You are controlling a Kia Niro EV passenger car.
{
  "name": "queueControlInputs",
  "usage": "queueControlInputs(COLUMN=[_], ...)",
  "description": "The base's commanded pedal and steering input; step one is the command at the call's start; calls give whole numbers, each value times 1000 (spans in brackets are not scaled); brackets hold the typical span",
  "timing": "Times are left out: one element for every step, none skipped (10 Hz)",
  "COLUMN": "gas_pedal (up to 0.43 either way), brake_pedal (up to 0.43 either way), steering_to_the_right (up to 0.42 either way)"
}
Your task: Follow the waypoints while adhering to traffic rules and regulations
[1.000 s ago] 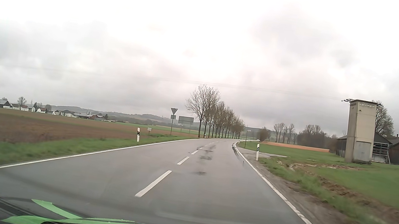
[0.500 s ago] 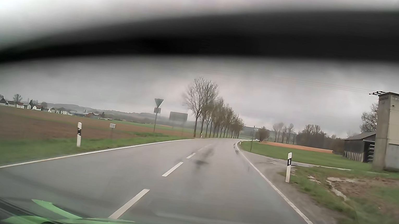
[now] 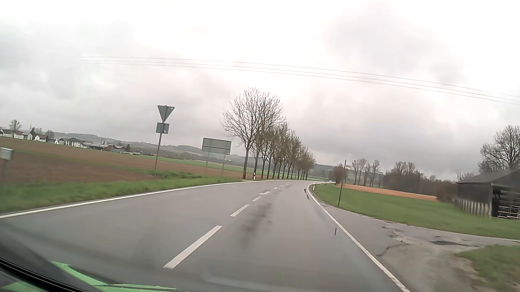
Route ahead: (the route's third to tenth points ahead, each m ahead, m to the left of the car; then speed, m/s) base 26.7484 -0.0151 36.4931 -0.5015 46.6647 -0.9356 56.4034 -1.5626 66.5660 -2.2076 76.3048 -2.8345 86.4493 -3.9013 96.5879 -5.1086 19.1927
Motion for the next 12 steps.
queueControlInputs(gas_pedal=[130,138,150,150,150,138,138,138,150,169,169,169], brake_pedal=[0,0,0,0,0,0,0,0,0,0,0,0], steering_to_the_right=[6,6,5,4,4,4,4,4,4,4,4,4])
